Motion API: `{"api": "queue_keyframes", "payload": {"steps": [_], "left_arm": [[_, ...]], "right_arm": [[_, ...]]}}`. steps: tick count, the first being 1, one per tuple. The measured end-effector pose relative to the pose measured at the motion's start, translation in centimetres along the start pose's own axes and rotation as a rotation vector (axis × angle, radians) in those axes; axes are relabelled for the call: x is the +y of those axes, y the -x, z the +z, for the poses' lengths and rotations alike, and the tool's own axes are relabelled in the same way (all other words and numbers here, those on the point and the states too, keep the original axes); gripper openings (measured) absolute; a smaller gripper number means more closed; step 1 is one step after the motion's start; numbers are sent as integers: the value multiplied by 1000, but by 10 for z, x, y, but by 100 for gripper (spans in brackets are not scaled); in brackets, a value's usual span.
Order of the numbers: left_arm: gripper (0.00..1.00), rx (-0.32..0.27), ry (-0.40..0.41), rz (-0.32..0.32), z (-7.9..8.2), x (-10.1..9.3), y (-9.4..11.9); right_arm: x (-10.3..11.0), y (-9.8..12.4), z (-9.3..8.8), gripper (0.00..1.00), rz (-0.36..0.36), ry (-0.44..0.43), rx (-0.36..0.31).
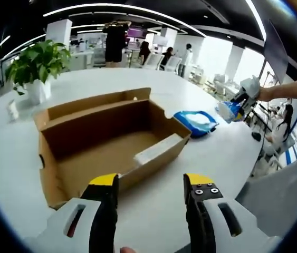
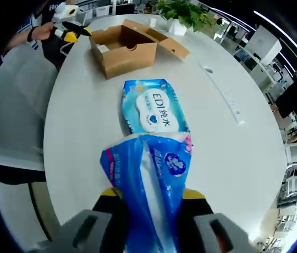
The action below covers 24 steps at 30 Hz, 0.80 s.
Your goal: Operate the shoe box by opening the lid, removing the specified soft item, and placing it in the target area until the item is outside and the box remains undamaged.
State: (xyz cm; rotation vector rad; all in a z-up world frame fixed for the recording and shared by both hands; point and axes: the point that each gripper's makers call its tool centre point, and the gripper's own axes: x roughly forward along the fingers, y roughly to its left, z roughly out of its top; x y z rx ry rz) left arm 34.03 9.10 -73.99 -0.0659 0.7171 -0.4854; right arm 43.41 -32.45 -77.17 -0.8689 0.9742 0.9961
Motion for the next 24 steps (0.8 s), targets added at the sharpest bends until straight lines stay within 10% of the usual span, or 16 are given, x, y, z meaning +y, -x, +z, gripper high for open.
{"api": "queue_keyframes", "payload": {"steps": [24], "left_arm": [[50, 47, -25, 37, -17, 13, -1]], "right_arm": [[-40, -25, -20, 32, 25, 42, 21]]}}
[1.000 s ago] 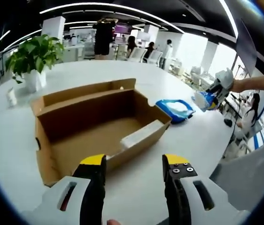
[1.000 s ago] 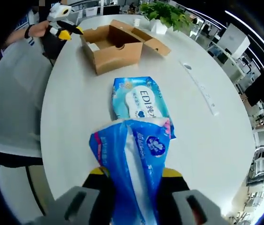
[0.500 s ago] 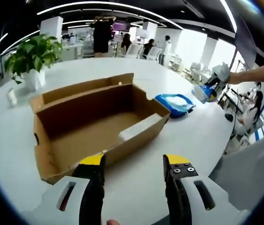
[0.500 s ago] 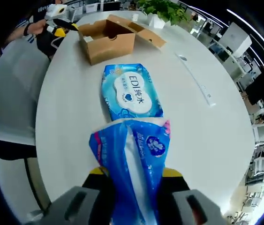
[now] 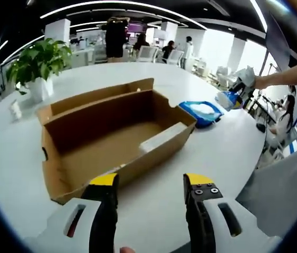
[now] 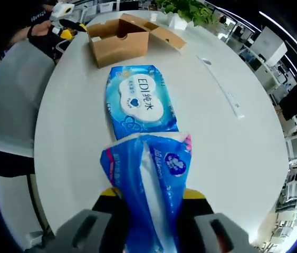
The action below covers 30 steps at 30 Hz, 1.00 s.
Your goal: Operate the shoe box by opening the lid, removing the specified soft item, and placing it in the target area until the item is outside and the box remains undamaged.
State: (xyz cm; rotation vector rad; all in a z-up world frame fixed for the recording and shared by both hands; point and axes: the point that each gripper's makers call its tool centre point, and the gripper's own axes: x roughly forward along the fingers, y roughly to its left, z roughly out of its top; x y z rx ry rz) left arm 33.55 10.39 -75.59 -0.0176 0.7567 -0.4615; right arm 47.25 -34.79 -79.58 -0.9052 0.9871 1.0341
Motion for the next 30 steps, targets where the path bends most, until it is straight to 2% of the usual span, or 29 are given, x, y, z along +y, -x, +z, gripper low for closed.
{"api": "queue_keyframes", "payload": {"steps": [3, 13, 22, 30], "left_arm": [[50, -1, 9, 4, -1, 6, 0], [50, 8, 7, 0, -5, 5, -2], [49, 11, 11, 2, -7, 5, -3], [50, 17, 9, 1, -10, 3, -3]], "right_arm": [[-7, -9, -4, 33, 2, 23, 18], [-10, -24, -8, 33, 18, 43, 29], [-10, -31, -18, 35, 27, 93, 61], [-8, -34, -19, 37, 40, 81, 55]]}}
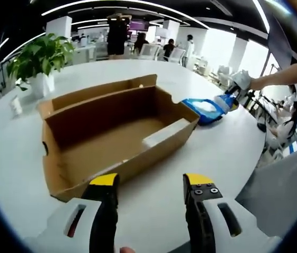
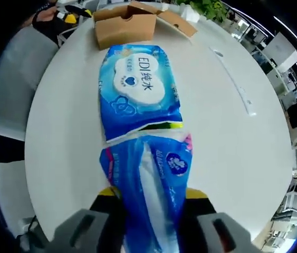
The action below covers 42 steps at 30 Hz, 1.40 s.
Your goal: Operate the shoe box by opening the lid, removing the specified soft item, and placing it in the target area until the item is outside and the box remains undamaged.
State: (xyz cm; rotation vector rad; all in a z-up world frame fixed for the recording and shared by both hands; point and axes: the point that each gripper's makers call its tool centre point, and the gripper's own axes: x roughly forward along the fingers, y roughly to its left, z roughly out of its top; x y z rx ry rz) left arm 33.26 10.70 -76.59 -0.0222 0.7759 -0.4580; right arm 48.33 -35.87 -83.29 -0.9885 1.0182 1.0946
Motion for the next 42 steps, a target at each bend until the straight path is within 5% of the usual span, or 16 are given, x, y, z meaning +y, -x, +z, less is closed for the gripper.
{"api": "queue_keyframes", "payload": {"steps": [30, 42], "left_arm": [[49, -3, -9, -18, 2, -7, 1], [49, -24, -12, -47, 8, -14, 0]], "right_arm": [[6, 5, 4, 45, 1, 50, 11], [4, 26, 2, 46, -26, -20, 10]]}}
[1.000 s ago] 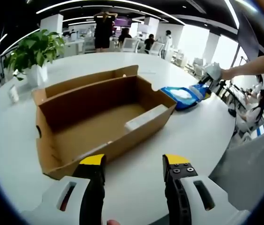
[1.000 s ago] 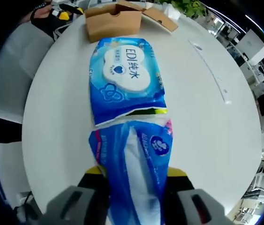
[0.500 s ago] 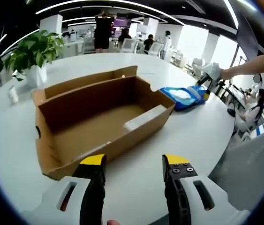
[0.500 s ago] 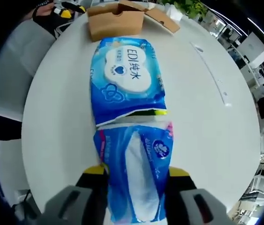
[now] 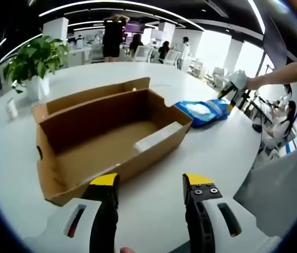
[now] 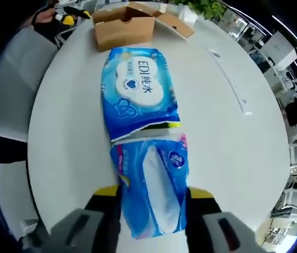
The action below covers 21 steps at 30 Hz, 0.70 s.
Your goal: Operate the shoe box by opening the lid, removing the specified soft item, and placing it in the target area until the item is outside and the box remains undamaged.
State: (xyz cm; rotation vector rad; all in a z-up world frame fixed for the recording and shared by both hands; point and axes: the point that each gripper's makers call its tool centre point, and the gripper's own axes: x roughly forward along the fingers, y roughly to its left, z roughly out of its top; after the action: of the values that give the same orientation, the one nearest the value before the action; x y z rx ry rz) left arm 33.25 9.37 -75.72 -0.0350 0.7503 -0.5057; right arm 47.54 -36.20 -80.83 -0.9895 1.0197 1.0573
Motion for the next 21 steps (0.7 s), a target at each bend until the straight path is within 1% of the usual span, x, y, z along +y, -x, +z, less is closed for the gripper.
{"api": "queue_keyframes", "payload": {"steps": [2, 9, 12, 14, 21], "left_arm": [[49, -4, -1, -5, 1, -2, 0], [49, -19, -9, -24, 6, -8, 1], [49, -24, -12, -30, 7, -10, 1], [49, -30, -13, -35, 9, -12, 2], [49, -41, -19, -52, 13, -17, 2]], "right_arm": [[-1, 5, 0, 46, -9, -16, -3], [-4, 23, 4, 47, -40, -102, -46], [-6, 26, 3, 47, -51, -139, -64], [-6, 33, 6, 48, -65, -178, -95], [-9, 44, 15, 48, -96, -298, -171]]}}
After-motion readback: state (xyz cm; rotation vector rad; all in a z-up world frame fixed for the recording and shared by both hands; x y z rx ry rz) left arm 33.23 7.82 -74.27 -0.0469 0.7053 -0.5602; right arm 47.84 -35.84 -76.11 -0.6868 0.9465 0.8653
